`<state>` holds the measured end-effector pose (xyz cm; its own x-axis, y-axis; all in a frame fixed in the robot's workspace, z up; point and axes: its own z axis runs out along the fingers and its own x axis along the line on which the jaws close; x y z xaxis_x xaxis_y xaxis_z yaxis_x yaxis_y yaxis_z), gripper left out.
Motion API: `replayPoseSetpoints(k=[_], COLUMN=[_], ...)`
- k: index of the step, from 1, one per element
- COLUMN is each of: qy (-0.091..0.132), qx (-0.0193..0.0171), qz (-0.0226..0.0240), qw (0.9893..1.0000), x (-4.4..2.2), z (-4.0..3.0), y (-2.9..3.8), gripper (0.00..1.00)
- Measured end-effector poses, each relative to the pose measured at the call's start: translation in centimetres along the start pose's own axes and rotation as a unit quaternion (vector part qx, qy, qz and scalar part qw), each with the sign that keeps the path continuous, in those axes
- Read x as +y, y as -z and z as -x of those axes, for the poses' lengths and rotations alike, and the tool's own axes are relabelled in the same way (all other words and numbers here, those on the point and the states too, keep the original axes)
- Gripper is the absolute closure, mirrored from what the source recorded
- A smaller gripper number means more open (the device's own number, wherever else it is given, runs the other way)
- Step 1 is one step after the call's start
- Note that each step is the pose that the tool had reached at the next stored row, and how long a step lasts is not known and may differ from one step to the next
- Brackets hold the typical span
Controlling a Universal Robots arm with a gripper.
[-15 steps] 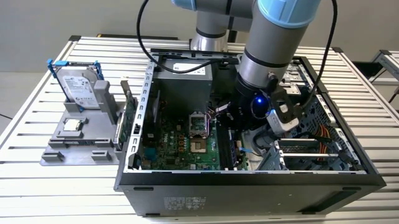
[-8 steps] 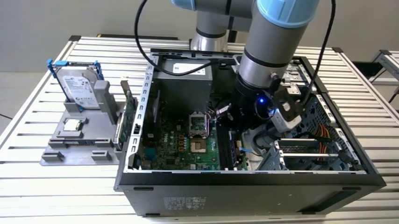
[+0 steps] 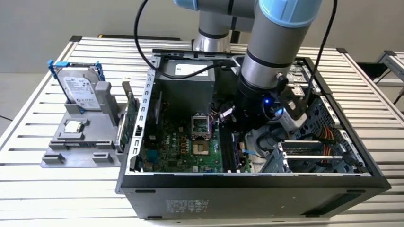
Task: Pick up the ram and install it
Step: 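Press down the ram until it locks into place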
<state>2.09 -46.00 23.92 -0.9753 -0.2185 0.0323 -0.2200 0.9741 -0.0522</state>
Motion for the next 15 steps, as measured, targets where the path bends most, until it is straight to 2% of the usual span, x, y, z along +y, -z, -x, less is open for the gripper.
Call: replayPoseSetpoints(k=[6,15], qy=[0.041,0.088], qx=[-0.0021,-0.0046], qz=[-0.0013,-0.0028], qw=[0.9992,0.9961], x=[0.14,0.47], z=[0.01,-0.07], y=[-0.02,-0.04], gripper=[1.00,1.00])
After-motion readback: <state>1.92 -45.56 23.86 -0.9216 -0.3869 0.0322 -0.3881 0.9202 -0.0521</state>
